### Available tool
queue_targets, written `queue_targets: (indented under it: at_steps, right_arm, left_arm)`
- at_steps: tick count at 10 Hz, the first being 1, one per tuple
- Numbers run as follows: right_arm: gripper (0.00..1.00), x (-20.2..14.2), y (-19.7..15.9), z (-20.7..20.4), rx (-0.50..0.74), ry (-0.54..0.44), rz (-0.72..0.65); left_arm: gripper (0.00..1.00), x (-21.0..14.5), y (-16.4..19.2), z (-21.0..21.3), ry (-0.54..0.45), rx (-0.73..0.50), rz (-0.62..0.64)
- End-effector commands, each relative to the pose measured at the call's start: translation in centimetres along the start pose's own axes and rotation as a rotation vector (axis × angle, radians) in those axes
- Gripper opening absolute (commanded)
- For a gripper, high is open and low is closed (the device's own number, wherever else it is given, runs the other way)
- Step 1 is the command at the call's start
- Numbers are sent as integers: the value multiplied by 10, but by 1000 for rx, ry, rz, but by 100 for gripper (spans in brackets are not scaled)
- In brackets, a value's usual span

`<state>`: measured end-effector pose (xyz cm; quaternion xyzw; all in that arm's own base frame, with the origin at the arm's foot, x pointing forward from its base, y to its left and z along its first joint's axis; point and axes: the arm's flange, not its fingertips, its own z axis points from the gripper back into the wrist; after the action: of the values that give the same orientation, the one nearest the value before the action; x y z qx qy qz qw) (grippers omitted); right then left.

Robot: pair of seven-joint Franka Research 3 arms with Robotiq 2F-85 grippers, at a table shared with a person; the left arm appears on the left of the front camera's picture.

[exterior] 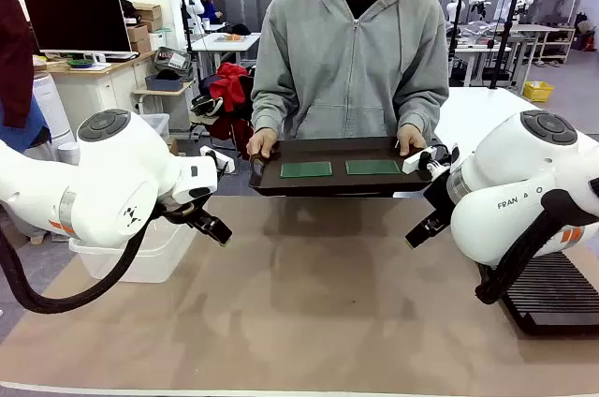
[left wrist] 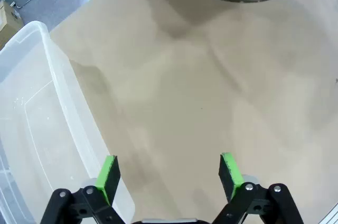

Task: Sort PCBs into racks and boxes based on the side picked up.
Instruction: Pick up the Blank PCB handed by the Human.

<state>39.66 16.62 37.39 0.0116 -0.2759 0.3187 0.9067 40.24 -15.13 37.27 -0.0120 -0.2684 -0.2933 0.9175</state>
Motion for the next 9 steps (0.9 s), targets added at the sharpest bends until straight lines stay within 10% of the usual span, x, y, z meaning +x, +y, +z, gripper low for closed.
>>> queue_targets:
  at_steps: [1, 9]
  right_arm:
    - [100, 0, 0, 0, 0, 0, 0]
    - [100, 0, 0, 0, 0, 0, 0]
  left_arm:
    - [100, 0, 0, 0, 0, 0, 0]
    - [100, 0, 0, 0, 0, 0, 0]
